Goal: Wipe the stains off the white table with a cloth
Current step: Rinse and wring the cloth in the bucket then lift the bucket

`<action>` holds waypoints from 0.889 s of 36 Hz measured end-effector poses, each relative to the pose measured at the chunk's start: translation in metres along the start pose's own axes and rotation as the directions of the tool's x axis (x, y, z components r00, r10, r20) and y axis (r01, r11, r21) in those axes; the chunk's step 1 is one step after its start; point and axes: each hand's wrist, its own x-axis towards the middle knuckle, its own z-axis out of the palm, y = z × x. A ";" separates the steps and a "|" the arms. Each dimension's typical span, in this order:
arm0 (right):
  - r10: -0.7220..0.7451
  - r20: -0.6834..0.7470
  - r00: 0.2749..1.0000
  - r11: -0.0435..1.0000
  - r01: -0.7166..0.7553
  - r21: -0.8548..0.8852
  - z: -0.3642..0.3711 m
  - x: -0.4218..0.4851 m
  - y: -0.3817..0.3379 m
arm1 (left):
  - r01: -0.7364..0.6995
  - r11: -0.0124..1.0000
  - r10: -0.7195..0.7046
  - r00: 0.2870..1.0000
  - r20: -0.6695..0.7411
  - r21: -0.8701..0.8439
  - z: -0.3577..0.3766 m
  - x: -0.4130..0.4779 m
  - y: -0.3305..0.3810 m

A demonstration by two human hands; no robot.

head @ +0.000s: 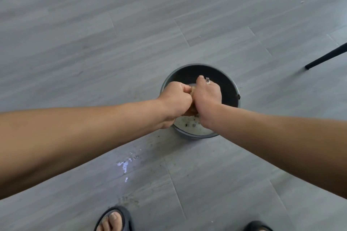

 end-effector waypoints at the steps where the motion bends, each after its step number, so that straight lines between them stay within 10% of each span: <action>1: 0.004 -0.002 1.000 1.000 -0.004 0.001 0.001 0.002 0.001 | -0.001 1.000 0.001 1.000 0.011 -0.005 -0.001 -0.001 0.000; 20: -0.131 0.010 0.991 0.982 0.131 -0.139 -0.002 0.034 -0.006 | 0.059 0.990 -0.066 0.997 -0.049 -0.130 -0.011 -0.004 0.010; 29: -0.078 0.321 0.944 0.960 0.158 -0.232 -0.026 0.046 -0.021 | 0.042 0.998 -0.046 0.993 -0.104 -0.041 -0.031 0.000 0.017; 32: 0.032 0.587 0.809 0.995 0.031 -0.096 -0.049 0.044 -0.026 | 0.007 0.998 0.002 0.991 -0.136 0.066 -0.043 0.006 0.023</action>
